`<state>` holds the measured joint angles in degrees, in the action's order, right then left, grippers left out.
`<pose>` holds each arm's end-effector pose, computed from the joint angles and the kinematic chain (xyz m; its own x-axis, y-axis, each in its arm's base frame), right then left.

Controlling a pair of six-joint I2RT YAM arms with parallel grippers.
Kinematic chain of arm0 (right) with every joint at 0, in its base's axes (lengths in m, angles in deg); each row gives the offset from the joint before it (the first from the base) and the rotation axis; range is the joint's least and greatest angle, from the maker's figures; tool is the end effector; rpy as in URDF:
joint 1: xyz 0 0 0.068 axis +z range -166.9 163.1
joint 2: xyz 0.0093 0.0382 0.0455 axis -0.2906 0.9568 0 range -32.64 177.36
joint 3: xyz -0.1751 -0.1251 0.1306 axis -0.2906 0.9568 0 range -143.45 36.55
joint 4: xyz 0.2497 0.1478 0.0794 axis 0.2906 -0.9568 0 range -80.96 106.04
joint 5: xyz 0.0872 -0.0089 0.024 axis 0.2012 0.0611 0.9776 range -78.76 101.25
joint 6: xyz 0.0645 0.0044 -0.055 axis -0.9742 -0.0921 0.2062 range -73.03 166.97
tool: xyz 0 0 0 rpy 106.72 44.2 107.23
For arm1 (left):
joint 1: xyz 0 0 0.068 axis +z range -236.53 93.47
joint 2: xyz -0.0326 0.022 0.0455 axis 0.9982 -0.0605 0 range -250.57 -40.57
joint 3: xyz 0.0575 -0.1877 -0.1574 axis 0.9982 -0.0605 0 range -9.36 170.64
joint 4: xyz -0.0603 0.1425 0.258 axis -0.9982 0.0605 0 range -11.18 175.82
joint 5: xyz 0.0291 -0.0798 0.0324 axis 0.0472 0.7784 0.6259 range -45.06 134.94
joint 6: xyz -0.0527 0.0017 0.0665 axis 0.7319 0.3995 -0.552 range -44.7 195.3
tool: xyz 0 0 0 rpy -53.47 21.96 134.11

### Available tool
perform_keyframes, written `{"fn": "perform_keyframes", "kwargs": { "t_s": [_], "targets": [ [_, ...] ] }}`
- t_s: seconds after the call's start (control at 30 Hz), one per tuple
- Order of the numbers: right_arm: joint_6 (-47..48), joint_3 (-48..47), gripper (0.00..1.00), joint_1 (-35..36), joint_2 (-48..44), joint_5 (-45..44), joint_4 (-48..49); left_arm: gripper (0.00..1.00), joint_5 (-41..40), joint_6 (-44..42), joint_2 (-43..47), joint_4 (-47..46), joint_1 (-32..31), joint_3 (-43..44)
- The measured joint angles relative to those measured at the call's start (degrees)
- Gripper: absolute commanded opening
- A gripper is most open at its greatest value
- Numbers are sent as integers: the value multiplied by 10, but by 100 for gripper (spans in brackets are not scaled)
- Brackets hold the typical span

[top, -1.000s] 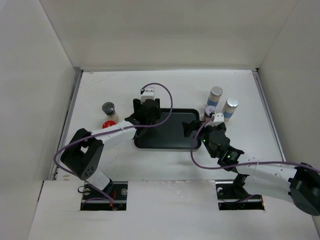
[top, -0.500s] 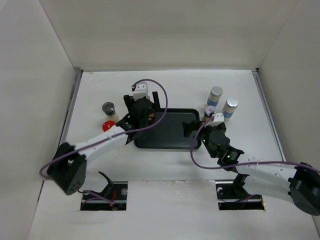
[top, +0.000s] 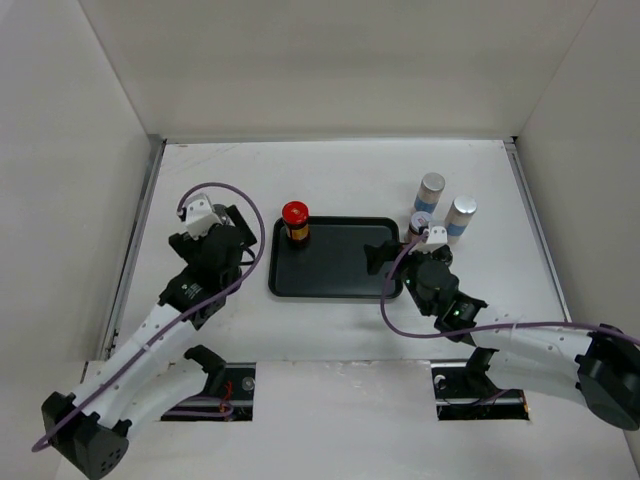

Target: Organize the condiment bottles

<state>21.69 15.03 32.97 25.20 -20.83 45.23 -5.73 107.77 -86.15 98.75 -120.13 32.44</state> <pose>0.2196 0.1991 0.1799 -0.2040 0.3193 -0.9254 -0.2445 0.8988 0.3640 0.2416 -0.0911 0.2786 -0.1541 -0.3062 -0.9394 -0.3816 0.8955 -0.2292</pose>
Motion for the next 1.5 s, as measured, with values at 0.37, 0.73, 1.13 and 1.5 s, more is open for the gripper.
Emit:
{"fn": "perform_keyframes", "kwargs": {
  "t_s": [0.37,0.73,1.13,1.5],
  "targets": [
    [-1,0,100,0,0,10,0,83,52,41,-97,18,90,-76],
    [-1,0,100,0,-1,11,0,35,75,40,-50,22,79,-104],
    [-2,0,100,0,-1,11,0,35,50,47,-142,-16,-172,-32],
    [-2,0,100,0,-1,11,0,69,63,46,-263,-107,-185,-32]
  ]
}}
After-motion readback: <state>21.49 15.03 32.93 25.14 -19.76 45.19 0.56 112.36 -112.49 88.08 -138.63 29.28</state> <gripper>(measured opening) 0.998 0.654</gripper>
